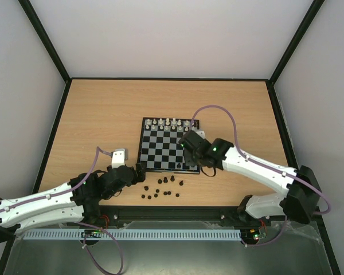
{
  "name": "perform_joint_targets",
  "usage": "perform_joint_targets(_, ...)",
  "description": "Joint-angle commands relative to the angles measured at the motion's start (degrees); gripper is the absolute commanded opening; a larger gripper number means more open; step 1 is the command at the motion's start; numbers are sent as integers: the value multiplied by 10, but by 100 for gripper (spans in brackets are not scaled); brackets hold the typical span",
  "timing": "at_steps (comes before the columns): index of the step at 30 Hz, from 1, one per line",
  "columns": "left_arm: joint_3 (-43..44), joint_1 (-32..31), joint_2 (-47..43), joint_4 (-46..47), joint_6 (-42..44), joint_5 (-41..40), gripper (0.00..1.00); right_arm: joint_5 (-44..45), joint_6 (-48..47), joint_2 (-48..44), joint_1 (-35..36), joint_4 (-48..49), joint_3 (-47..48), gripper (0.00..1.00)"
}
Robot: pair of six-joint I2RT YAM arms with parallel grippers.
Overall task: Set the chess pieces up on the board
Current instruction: Place the chess piece on the chessboard.
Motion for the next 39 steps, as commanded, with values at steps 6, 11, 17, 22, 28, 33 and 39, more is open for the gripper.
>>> perform_joint_targets(6, 2, 5, -1, -9, 9, -11, 99, -37, -99, 103, -97, -2, 29, 6)
perform_joint_targets(11, 3, 6, 0, -9, 9, -11, 99, -54, -113, 145, -116, 24, 27, 6)
perform_joint_targets(17, 0, 7, -2, -11, 8, -12, 99, -61, -121, 175, -120, 37, 33, 6)
perform_joint_targets(22, 0, 7, -1, -9, 7, -14, 99, -63, -128, 193, -124, 40, 40, 6)
perform_joint_targets(28, -1, 8, -2, -10, 6, -14, 99, -61, -128, 205, -125, 42, 39, 6)
perform_joint_targets(33, -1, 8, -2, -9, 6, -14, 99, -60, -128, 211, -127, 46, 32, 6)
perform_joint_targets(39, 0, 8, 0, -9, 6, -14, 99, -60, -128, 213, -128, 47, 25, 7)
